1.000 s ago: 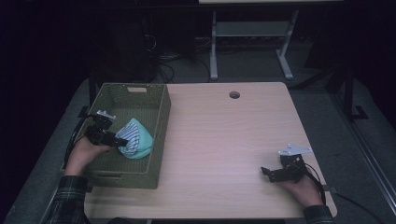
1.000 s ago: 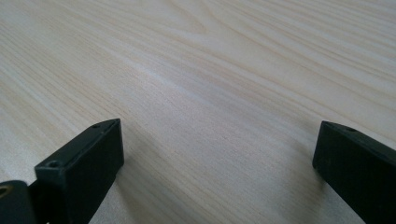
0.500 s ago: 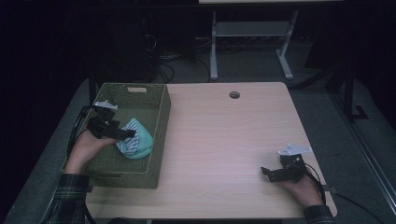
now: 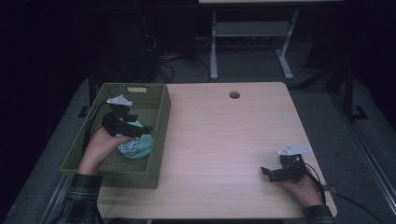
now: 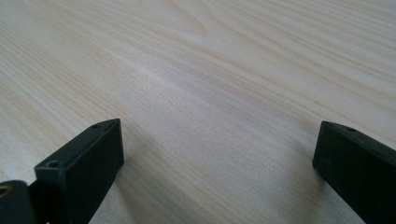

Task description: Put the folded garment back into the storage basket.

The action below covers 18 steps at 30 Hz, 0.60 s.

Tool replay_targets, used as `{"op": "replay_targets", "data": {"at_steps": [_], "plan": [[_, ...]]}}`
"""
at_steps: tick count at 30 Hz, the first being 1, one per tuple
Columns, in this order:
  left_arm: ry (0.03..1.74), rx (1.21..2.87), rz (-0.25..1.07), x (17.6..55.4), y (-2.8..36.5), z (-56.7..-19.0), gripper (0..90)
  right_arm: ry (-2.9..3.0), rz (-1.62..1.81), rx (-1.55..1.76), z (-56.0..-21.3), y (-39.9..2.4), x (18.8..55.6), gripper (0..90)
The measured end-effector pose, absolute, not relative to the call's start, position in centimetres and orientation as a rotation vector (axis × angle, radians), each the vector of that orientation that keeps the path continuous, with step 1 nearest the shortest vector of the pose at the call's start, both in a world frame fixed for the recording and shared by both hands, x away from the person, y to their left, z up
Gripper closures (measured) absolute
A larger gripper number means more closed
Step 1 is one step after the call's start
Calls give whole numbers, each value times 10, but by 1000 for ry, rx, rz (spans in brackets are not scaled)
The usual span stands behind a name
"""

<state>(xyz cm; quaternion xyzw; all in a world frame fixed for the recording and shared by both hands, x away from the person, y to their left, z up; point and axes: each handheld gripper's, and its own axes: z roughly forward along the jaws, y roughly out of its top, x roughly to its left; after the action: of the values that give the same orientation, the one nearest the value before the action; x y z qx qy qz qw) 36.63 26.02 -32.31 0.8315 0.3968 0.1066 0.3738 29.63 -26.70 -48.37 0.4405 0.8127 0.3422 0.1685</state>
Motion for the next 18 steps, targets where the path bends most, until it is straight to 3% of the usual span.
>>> {"op": "replay_targets", "data": {"at_steps": [18], "plan": [[842, 2156, 200, 365, 185, -329, 136, 2311, 973, 1253, -484, -267, 296, 16]]}}
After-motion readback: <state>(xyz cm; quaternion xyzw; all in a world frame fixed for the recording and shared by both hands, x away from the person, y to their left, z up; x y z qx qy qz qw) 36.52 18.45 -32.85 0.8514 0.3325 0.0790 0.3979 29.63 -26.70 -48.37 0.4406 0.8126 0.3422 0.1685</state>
